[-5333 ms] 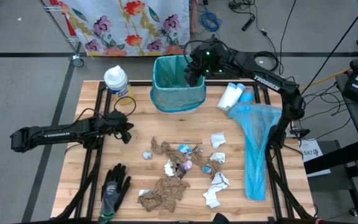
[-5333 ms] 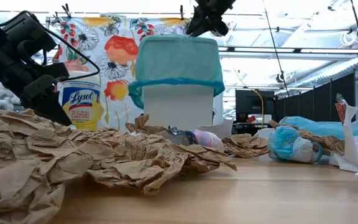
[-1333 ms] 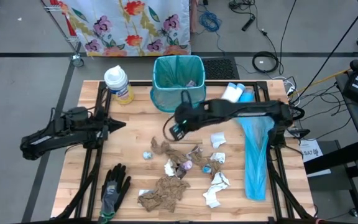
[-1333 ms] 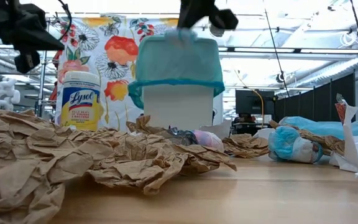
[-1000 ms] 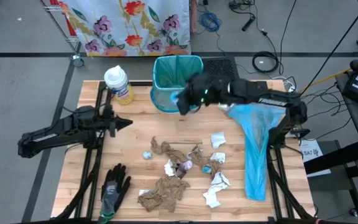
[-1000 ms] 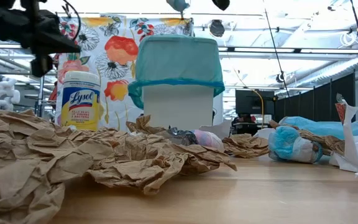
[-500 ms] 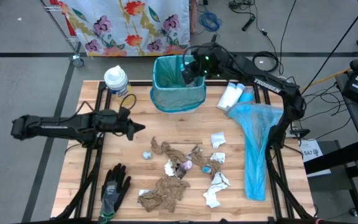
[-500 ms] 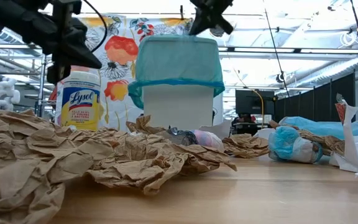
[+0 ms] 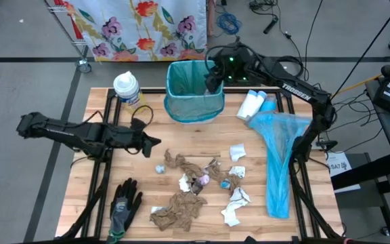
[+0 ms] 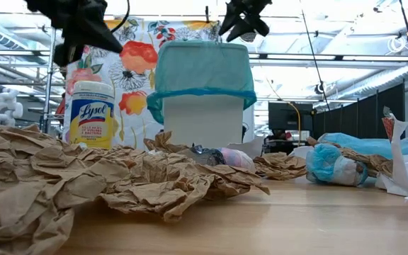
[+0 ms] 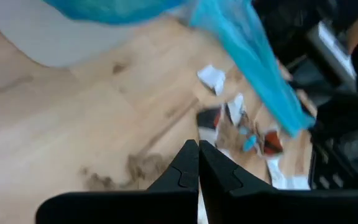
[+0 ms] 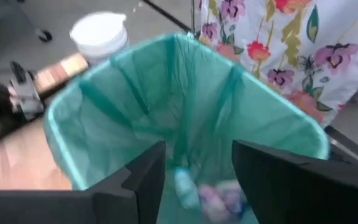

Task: Place trash/remove bag and relplace
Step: Put the white bag into the white trash bin, then put the brown napkin into the white trash bin

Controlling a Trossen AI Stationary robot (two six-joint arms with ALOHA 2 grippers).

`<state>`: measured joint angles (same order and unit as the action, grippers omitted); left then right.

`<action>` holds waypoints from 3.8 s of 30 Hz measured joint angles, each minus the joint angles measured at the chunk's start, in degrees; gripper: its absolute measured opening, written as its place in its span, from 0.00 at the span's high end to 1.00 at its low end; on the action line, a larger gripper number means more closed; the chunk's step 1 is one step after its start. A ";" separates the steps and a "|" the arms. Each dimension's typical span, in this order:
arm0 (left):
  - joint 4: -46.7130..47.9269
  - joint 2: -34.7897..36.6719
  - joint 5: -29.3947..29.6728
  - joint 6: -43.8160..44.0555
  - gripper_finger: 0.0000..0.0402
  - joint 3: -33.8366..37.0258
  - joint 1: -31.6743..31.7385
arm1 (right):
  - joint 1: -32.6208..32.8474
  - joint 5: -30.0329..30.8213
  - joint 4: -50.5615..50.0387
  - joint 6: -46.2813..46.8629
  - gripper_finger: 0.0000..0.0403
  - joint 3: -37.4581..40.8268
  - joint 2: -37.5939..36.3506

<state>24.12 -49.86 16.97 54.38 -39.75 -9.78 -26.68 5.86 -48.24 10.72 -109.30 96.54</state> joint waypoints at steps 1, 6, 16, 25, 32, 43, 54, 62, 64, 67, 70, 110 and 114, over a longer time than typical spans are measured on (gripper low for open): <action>1.34 -1.52 0.41 0.85 0.99 -1.15 -1.27 | 0.00 -0.01 -1.53 -0.56 0.55 0.00 -0.38; 7.18 -8.97 -2.39 4.66 0.99 -4.61 -5.06 | 0.02 -0.01 -10.35 -1.16 0.55 0.00 -1.65; 6.88 -21.27 -15.54 11.35 0.90 -4.72 -5.31 | 2.26 -0.02 -20.23 -1.33 0.55 0.00 -2.06; 6.89 -30.40 -14.55 12.70 0.64 -4.72 -5.14 | 5.21 -0.01 -23.84 -1.12 0.55 0.00 -2.06; 6.99 -39.65 -13.45 15.29 0.61 -5.11 -5.20 | 8.13 0.01 -27.56 0.70 0.55 0.00 -2.71; 13.89 -37.79 -14.91 12.95 0.98 -7.38 -4.83 | 16.63 0.08 -37.66 11.45 0.55 0.00 -6.87; 27.90 -25.34 -10.43 -9.70 0.99 -17.91 3.60 | 29.87 6.33 -36.54 29.25 0.56 11.45 -7.52; 24.13 -17.88 -5.12 -32.77 0.98 -25.51 9.77 | 38.12 6.34 -12.78 48.07 0.60 29.83 -7.38; 21.51 -16.54 -5.10 -38.70 0.98 -26.82 11.64 | 39.89 6.35 -4.54 52.63 0.60 33.90 -7.37; 17.02 -15.70 -5.14 -46.16 0.98 -28.86 14.99 | 42.26 7.75 6.96 58.80 0.60 39.12 -7.39; 12.99 -15.63 -5.37 -51.88 0.98 -30.23 19.29 | 44.60 11.97 14.51 65.12 0.60 43.50 -7.39; 7.65 -15.18 -6.67 -36.83 0.73 -29.27 7.79 | 46.93 0.55 -0.33 53.04 0.60 47.06 -7.39; 3.53 -15.20 -2.01 -28.70 0.75 -22.73 0.96 | 46.93 0.12 -0.34 45.77 0.60 47.06 -7.15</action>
<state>27.65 -65.06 14.96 25.68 -62.48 -8.82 20.25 5.98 -48.58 56.49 -62.24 89.39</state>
